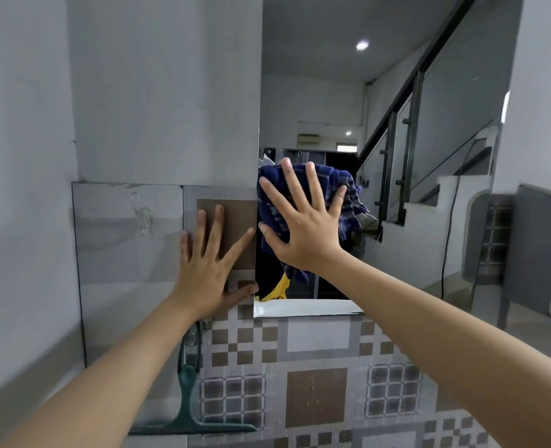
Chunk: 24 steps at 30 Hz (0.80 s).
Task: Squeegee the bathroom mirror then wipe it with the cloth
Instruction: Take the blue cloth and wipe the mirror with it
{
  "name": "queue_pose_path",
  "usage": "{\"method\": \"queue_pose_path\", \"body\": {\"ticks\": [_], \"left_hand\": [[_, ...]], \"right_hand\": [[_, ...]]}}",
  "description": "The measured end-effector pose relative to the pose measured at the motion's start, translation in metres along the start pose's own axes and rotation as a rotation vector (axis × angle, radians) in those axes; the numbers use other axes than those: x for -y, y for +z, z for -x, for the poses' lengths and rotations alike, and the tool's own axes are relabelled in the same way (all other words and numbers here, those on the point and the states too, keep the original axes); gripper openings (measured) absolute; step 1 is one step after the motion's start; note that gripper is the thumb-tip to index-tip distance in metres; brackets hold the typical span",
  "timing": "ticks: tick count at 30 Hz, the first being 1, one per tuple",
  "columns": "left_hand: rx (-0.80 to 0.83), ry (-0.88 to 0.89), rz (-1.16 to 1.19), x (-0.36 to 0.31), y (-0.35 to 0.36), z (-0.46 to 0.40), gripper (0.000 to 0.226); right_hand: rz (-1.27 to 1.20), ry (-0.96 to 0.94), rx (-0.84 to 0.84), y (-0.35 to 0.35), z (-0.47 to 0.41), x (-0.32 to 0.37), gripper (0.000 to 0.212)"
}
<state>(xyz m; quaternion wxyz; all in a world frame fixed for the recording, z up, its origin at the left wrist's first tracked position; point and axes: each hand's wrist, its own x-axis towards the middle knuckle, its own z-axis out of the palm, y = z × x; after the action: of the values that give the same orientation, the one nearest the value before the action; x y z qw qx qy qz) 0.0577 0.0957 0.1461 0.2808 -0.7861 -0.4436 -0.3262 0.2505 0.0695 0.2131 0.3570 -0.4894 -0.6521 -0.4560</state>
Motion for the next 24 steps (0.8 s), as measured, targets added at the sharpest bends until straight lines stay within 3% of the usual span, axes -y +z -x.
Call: {"method": "queue_pose_path", "body": {"ticks": [12, 24], "left_hand": [[-0.062, -0.004, -0.018, 0.001, 0.007, 0.003, 0.091], [-0.086, -0.003, -0.038, -0.006, 0.012, 0.011, 0.082]], "right_hand": [[0.125, -0.417, 0.082, -0.006, 0.009, -0.032, 0.070], [0.158, -0.357, 0.015, -0.009, 0.053, -0.102, 0.068]]}}
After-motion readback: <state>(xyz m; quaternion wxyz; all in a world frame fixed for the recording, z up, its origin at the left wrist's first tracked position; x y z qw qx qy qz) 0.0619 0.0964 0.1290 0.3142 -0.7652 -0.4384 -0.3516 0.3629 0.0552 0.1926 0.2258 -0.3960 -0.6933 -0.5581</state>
